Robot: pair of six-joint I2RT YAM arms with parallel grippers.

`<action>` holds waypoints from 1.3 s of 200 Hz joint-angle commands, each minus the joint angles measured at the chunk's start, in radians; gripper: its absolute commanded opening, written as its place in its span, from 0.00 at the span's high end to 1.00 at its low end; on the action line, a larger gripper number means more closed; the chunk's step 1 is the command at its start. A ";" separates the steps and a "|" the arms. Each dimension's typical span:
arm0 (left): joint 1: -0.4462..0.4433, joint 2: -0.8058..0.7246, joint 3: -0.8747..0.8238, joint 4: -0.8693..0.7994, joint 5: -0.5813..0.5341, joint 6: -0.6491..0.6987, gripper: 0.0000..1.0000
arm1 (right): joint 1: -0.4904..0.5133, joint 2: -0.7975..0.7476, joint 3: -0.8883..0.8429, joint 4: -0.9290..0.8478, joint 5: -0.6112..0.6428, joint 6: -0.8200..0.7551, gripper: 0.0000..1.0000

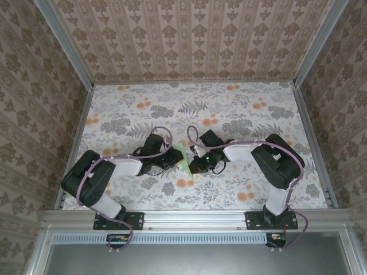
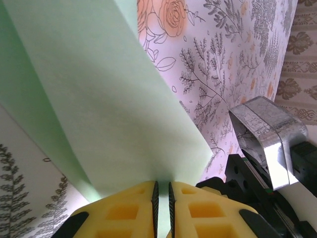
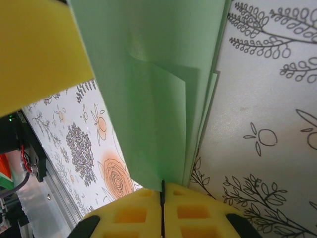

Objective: Fold a paper plane with a square sheet of paper (pick it up from the middle)
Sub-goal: Fold the wing for the fifth time at the center of the table.

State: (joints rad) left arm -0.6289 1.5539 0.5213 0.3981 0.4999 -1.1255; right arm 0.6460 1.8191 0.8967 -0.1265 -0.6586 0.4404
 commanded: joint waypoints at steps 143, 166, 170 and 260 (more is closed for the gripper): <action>0.005 0.067 0.001 -0.013 -0.033 -0.023 0.86 | 0.006 0.029 0.026 -0.058 0.019 -0.032 0.84; 0.008 0.067 -0.003 -0.018 -0.038 -0.023 0.86 | 0.006 0.033 0.025 -0.065 0.024 -0.035 0.85; 0.009 0.068 -0.003 -0.019 -0.038 -0.023 0.86 | 0.006 0.034 0.026 -0.065 0.023 -0.035 0.85; 0.015 0.076 -0.006 -0.044 -0.047 -0.025 0.86 | 0.006 0.057 0.035 -0.080 0.021 -0.038 0.86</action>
State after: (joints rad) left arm -0.6201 1.6112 0.5213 0.3859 0.4732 -1.1339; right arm 0.6460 1.8439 0.9180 -0.1635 -0.6575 0.4210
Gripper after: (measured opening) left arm 0.140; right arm 0.141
